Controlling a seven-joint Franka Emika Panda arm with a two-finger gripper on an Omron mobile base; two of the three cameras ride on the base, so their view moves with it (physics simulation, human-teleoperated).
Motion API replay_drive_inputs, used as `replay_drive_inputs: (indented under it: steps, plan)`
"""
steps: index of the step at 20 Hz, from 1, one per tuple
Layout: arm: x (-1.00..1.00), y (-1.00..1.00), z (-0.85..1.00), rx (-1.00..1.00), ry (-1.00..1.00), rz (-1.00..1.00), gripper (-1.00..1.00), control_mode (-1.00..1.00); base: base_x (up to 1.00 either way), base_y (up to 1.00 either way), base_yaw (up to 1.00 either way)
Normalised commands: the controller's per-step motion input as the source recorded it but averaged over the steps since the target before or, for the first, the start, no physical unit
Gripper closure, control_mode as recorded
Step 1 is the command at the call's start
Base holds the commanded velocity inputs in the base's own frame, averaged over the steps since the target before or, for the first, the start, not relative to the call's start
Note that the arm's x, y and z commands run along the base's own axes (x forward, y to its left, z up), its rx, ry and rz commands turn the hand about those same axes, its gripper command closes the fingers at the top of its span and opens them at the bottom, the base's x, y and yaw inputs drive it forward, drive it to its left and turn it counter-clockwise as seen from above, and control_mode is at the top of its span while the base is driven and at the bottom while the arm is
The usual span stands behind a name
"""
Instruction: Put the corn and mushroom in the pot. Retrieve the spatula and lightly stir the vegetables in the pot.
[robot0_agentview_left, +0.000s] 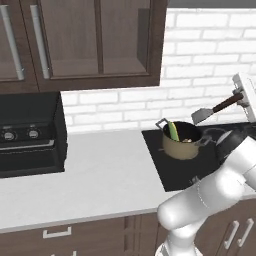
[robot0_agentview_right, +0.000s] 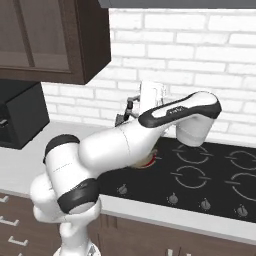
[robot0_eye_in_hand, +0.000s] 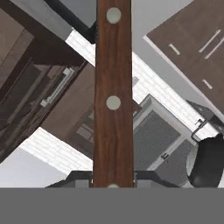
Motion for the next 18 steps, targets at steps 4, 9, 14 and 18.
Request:
replay_drive_inputs:
  steps: [4, 9, 14, 18]
  plan:
    - [0.49, -0.04, 0.03, -0.03, 0.15, -0.4, 1.0, -1.0, 0.0, 0.0, 0.0]
    - [0.3, -0.04, -0.13, 0.0, 0.44, -0.3, 1.0, -1.0, 0.0, 0.0, 0.0]
    - [0.44, 0.16, -0.24, 0.02, 0.43, -0.07, 1.0, -1.0, 0.0, 0.0, 0.0]
    - [0.66, 0.02, -0.08, 0.0, 0.27, -0.03, 1.0, -1.0, 0.0, 0.0, 0.0]
